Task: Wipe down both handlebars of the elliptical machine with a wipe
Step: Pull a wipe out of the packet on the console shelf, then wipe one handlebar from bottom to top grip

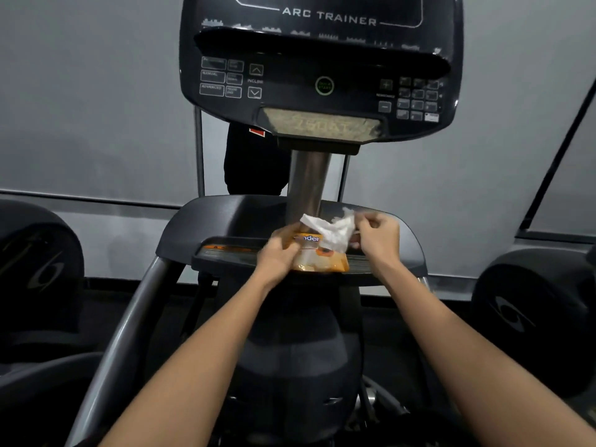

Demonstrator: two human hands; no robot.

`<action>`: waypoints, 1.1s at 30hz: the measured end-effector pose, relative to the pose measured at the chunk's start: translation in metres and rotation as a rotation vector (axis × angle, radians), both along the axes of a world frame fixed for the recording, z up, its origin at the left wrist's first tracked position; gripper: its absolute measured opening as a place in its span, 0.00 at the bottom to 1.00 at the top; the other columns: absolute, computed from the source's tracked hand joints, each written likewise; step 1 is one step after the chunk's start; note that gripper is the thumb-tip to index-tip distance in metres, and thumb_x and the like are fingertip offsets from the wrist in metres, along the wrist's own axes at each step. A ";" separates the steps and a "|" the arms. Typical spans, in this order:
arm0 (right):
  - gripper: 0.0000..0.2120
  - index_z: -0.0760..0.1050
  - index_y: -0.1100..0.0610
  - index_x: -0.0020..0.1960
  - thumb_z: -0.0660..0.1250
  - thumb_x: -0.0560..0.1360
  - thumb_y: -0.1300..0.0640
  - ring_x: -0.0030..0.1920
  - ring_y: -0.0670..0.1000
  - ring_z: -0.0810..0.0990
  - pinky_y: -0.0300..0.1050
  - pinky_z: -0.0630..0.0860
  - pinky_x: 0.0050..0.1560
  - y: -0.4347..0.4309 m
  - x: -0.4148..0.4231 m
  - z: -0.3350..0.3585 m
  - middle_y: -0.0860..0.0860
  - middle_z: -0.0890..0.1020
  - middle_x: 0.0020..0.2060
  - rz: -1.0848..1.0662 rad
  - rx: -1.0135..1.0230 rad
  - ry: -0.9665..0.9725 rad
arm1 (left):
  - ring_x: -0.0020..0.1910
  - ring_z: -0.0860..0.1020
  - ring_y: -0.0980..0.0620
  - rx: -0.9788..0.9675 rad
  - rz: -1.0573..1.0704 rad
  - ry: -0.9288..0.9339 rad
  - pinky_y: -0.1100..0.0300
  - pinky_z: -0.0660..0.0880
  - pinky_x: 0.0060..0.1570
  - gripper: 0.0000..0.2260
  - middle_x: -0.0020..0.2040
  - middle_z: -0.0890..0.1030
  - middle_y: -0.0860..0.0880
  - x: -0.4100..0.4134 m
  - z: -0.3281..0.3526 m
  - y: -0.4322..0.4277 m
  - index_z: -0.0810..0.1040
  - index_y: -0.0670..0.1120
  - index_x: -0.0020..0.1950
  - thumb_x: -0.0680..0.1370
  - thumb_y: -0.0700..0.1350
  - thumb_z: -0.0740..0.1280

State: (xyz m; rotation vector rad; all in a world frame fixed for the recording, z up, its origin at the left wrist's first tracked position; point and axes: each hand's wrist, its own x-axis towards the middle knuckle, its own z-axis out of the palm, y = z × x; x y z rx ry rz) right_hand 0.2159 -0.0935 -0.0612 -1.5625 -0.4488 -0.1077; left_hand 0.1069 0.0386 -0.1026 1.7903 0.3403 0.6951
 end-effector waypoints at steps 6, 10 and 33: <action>0.03 0.80 0.61 0.44 0.67 0.74 0.64 0.35 0.47 0.78 0.44 0.78 0.38 -0.046 -0.045 0.006 0.51 0.81 0.35 0.005 0.064 -0.084 | 0.41 0.80 0.58 -0.268 -0.258 -0.085 0.63 0.76 0.41 0.11 0.47 0.81 0.50 -0.048 0.026 -0.082 0.75 0.46 0.62 0.80 0.43 0.61; 0.07 0.80 0.56 0.42 0.67 0.73 0.67 0.35 0.43 0.80 0.40 0.78 0.41 -0.104 -0.098 0.013 0.51 0.82 0.37 -0.003 0.175 -0.158 | 0.41 0.82 0.57 -0.347 -0.356 -0.145 0.62 0.79 0.39 0.15 0.44 0.83 0.50 -0.090 0.031 -0.139 0.74 0.51 0.59 0.75 0.37 0.67; 0.15 0.79 0.51 0.52 0.67 0.73 0.69 0.47 0.46 0.80 0.34 0.75 0.49 -0.446 -0.222 0.015 0.44 0.80 0.45 -0.211 0.032 -0.550 | 0.40 0.78 0.57 -0.345 -0.350 -0.191 0.68 0.75 0.37 0.07 0.44 0.81 0.50 -0.179 0.058 -0.448 0.78 0.44 0.52 0.78 0.35 0.63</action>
